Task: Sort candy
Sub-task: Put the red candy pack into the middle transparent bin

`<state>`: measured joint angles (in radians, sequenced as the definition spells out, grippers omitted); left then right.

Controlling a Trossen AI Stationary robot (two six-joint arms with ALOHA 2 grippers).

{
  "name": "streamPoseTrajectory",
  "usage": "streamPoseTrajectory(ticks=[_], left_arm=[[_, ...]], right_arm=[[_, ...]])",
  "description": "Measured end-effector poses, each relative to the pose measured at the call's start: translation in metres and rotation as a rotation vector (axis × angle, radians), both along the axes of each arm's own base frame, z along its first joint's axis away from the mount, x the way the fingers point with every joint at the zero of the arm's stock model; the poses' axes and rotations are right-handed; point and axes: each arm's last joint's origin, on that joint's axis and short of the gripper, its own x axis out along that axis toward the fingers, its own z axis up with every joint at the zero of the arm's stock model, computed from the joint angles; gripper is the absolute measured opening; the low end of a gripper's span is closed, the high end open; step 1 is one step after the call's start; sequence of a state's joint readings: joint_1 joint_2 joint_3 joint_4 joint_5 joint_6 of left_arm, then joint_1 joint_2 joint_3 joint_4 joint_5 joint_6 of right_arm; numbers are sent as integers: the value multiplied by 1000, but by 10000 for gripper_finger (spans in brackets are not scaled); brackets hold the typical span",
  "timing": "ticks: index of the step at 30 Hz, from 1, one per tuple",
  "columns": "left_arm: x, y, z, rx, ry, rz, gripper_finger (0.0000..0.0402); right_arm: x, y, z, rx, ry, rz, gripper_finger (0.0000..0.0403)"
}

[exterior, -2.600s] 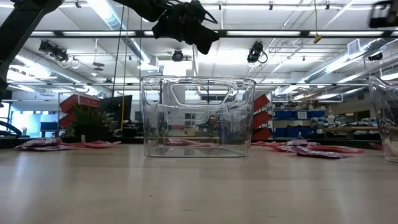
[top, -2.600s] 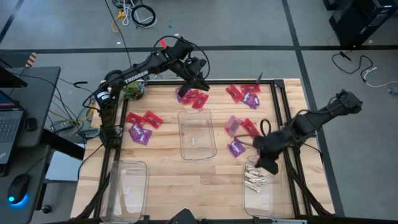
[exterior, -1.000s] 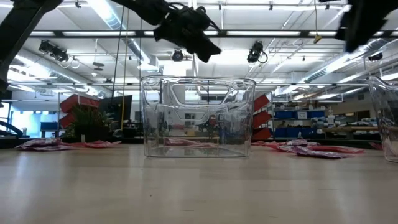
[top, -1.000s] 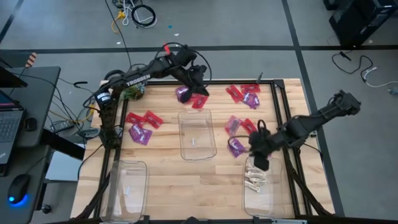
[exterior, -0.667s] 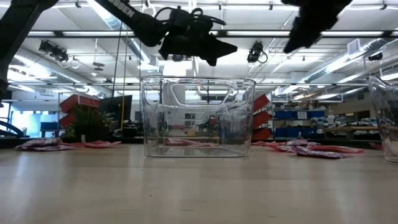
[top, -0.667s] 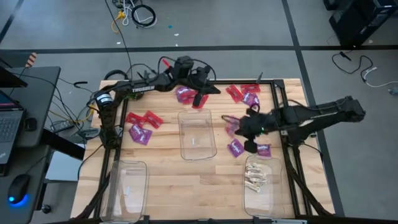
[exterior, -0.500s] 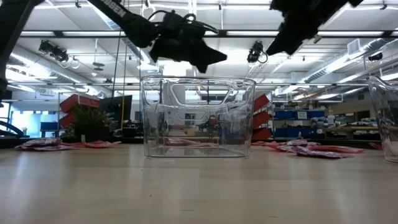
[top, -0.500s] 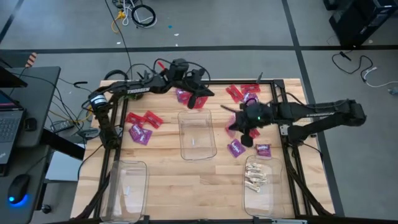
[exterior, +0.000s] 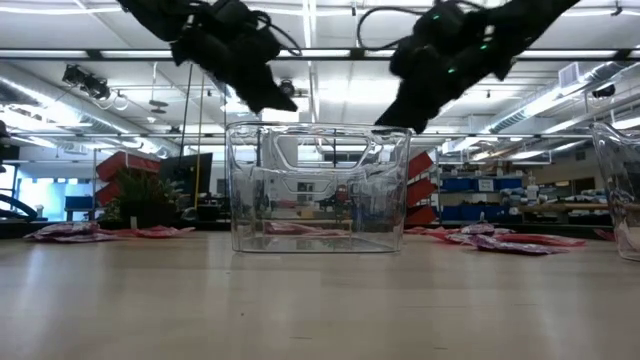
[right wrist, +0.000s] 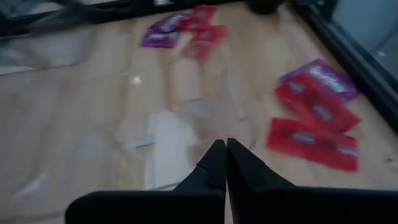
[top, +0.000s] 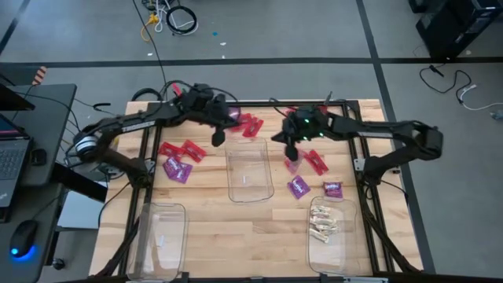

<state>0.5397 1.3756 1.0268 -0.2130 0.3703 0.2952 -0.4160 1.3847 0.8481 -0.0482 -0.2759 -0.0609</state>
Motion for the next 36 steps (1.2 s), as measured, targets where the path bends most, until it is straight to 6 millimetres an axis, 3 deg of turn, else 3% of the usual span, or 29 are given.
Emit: streamPoseTrajectory(ticks=[5, 10, 14, 18, 21, 29, 32, 36], left_arm=[[-21, -2, -16, -4, -43, 113, 0], [-34, -1, -36, -85, -196, 78, 0], [-37, -3, -48, -94, -224, 69, 0], [-39, -4, -53, -93, -226, 65, 0], [-40, -4, -56, -101, -213, 67, 0], [-40, -4, -55, -63, -216, 52, 0], [-40, -4, -55, -64, -216, 52, 0], [-40, -4, -55, -72, -216, 55, 0]], right_arm=[[29, -40, 0, 14, 21, -169, 10], [51, -77, -3, 100, 23, -294, 50], [63, -97, -24, 174, 69, -359, 98], [63, -106, -36, 234, 144, -401, 149], [51, -99, -32, 268, 261, -398, 184], [18, -38, 2, 251, 573, -198, 246], [13, -17, -5, 265, 644, -156, 253], [10, 8, -29, 246, 737, -133, 247]])
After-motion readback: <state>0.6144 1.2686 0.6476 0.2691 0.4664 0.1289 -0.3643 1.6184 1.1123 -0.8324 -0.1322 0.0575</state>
